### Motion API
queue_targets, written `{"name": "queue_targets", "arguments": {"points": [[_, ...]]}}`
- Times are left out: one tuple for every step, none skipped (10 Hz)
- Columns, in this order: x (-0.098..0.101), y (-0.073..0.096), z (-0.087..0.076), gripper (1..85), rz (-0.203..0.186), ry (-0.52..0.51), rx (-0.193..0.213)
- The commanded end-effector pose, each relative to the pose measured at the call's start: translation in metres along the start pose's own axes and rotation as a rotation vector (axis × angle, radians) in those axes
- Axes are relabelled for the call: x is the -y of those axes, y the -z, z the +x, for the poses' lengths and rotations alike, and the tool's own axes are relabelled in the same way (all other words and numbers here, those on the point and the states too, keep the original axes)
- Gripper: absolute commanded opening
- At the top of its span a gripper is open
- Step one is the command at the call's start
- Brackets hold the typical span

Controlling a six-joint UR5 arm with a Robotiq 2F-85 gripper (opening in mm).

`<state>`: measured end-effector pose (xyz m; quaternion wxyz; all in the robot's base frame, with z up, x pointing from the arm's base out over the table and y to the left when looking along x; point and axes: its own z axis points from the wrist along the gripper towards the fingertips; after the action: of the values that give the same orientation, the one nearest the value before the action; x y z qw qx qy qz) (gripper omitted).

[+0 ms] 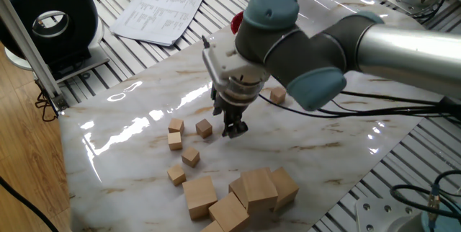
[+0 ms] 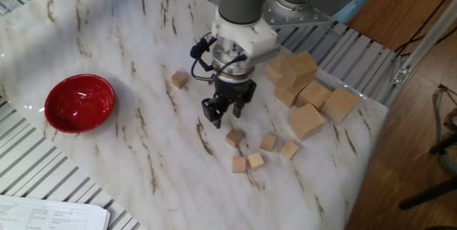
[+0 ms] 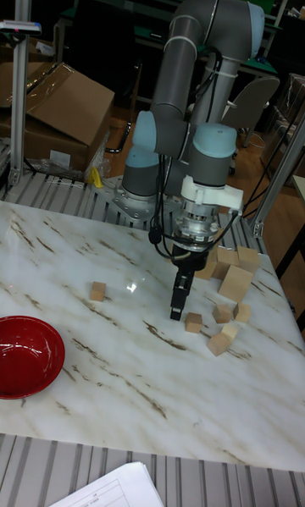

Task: Stack the blocks into a pyramid shape

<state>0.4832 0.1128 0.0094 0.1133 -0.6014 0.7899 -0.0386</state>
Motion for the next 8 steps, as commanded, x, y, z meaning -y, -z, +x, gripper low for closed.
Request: {"name": "queue_targets", "arguments": {"points": [[0.002,-0.011,-0.002,56.0,0.032,0.018,-0.014],[0.005,-0.008,0.004,56.0,0.047,0.044,-0.034],[0.007,-0.007,0.004,55.0,0.051,0.041,-0.034],[0.011,-0.006,0.006,55.0,0.049,0.041,-0.031],[0.015,-0.003,0.007,55.0,0.041,0.043,-0.026],[0.013,-0.003,0.007,55.0,0.035,0.052,-0.027],[0.011,-0.003,0.008,54.7,0.028,0.071,-0.031],[0.003,-0.003,0.003,54.7,-0.002,0.077,-0.011]]}}
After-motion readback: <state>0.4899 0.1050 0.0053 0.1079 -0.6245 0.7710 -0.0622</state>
